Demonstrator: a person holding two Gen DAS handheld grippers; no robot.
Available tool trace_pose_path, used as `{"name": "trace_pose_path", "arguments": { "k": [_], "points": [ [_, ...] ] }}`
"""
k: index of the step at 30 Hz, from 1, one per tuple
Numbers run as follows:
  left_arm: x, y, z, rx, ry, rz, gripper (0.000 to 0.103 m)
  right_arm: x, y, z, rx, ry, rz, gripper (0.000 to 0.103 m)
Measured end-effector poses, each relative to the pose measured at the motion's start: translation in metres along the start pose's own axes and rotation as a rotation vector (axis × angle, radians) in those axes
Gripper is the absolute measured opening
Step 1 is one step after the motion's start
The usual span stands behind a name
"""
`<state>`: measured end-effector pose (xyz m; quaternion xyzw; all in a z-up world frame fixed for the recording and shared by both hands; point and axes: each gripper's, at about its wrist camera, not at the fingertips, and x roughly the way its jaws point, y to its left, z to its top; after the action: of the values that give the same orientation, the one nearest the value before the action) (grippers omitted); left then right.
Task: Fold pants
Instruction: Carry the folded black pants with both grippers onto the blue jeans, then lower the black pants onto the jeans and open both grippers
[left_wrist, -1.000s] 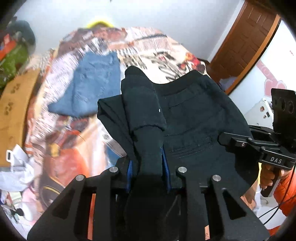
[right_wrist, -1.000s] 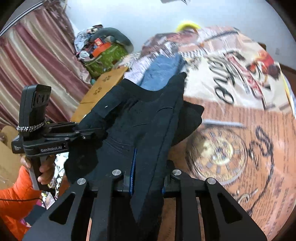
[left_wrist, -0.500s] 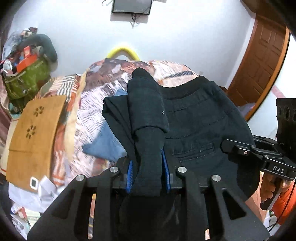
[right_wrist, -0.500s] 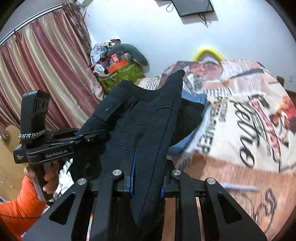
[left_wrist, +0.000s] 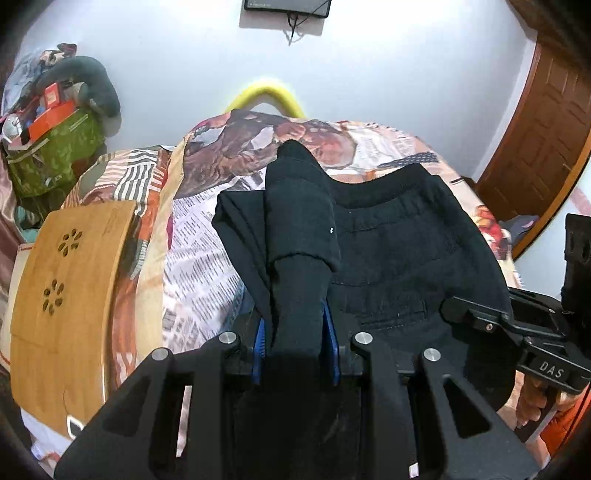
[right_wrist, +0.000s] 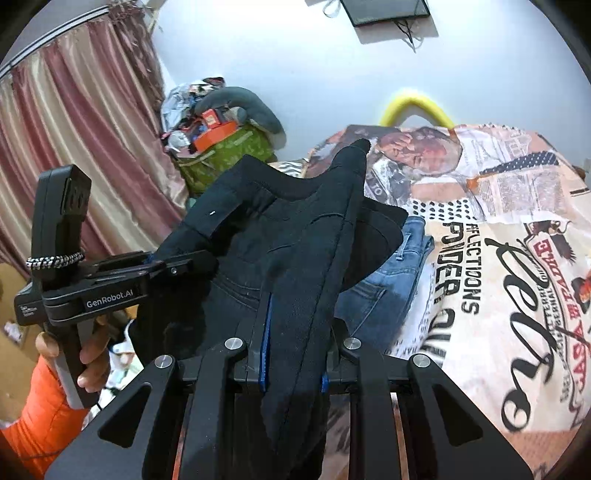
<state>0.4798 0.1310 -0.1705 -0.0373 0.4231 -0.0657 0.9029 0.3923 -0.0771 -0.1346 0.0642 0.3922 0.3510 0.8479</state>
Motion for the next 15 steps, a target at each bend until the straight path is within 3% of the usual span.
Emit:
{"name": "trace_pose_path", "arguments": {
  "k": [4, 6, 10, 11, 13, 15],
  "points": [
    [0.046, 0.015, 0.006, -0.001, 0.015, 0.013, 0.027, 0.028, -0.018, 0.004, 0.021, 0.017, -0.027, 0.017],
    [0.069, 0.021, 0.003, -0.004, 0.022, 0.055, 0.028, 0.044, -0.028, 0.003, 0.039, 0.034, -0.03, 0.017],
    [0.13, 0.033, -0.014, -0.038, 0.135, 0.129, 0.033, 0.083, -0.05, -0.007, 0.078, 0.119, -0.083, 0.017],
    [0.141, 0.035, -0.019, -0.034, 0.157, 0.143, 0.035, 0.091, -0.054, -0.013, 0.078, 0.14, -0.11, 0.017],
    [0.155, 0.038, -0.028, -0.012, 0.16, 0.177, 0.05, 0.099, -0.062, -0.025, 0.072, 0.161, -0.159, 0.018],
    [0.154, 0.039, -0.03, -0.017, 0.147, 0.174, 0.057, 0.095, -0.066, -0.03, 0.074, 0.161, -0.159, 0.021]
  ]
}}
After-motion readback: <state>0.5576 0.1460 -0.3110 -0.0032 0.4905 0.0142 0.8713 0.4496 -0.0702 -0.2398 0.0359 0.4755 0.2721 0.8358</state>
